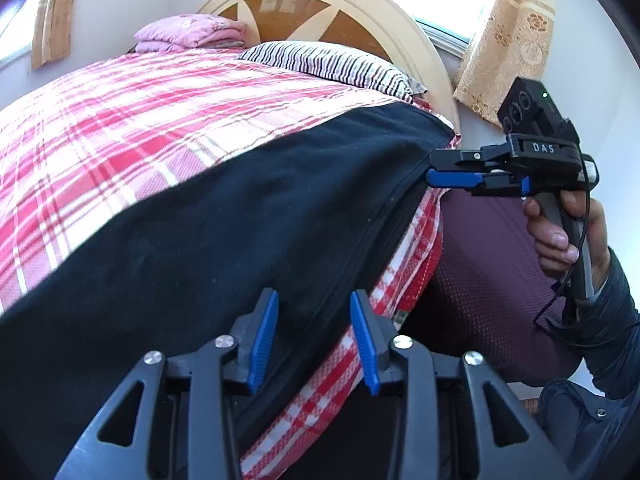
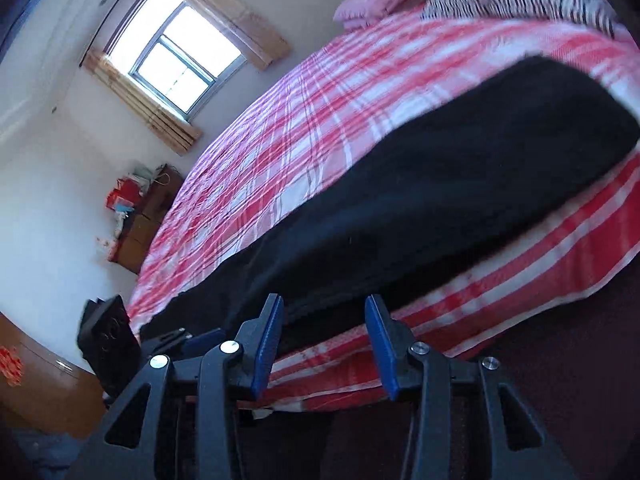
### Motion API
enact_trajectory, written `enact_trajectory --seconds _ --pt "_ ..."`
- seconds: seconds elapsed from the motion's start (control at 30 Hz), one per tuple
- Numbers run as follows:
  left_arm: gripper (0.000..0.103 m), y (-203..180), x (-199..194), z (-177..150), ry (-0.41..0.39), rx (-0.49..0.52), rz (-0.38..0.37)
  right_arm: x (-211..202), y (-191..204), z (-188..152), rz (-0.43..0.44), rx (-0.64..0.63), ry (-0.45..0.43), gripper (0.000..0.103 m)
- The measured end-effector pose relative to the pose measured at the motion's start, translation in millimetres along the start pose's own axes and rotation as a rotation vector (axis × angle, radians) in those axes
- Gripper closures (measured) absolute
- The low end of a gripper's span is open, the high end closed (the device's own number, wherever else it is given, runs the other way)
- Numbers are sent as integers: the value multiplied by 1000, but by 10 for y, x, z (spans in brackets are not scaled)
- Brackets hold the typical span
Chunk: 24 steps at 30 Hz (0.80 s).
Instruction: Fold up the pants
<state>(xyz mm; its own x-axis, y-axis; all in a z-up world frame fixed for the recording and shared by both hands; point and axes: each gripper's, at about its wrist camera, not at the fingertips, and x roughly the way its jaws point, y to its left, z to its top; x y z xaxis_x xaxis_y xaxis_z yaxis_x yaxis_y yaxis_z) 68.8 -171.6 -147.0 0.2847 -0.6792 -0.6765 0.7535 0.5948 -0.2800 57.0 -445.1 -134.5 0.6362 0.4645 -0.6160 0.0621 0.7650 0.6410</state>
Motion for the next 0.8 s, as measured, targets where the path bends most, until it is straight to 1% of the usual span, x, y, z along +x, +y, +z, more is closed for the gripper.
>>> enact_trajectory --seconds 0.1,0.27,0.3,0.33,0.4,0.5,0.53,0.57,0.6,0.67,0.8 --pt "63 0 33 -34 4 0 7 10 9 -44 -2 2 1 59" --pt "63 -135 95 -76 5 81 77 68 48 -18 -10 8 -7 60" --pt "63 -144 98 -87 6 93 89 82 68 -22 -7 4 -10 63" --pt "63 -151 104 -92 5 103 97 81 48 -4 -7 2 -13 71" --pt "63 -141 105 -103 4 104 104 123 70 -4 -9 0 -13 80" --pt "64 -129 125 -78 3 101 105 207 52 -7 -15 3 -5 96" --pt "68 -128 121 -80 1 103 109 211 48 -2 -10 3 -9 100" --pt "73 -124 113 -80 0 108 119 194 62 -5 -2 -1 -22 100" --pt "76 -121 108 -73 -2 108 121 164 80 -3 8 -5 -34 101" --pt "90 -89 68 -61 -4 92 103 54 163 -18 28 -28 -64 101" --pt "90 -94 -23 -39 -12 76 70 -91 241 -68 22 -62 -73 101"
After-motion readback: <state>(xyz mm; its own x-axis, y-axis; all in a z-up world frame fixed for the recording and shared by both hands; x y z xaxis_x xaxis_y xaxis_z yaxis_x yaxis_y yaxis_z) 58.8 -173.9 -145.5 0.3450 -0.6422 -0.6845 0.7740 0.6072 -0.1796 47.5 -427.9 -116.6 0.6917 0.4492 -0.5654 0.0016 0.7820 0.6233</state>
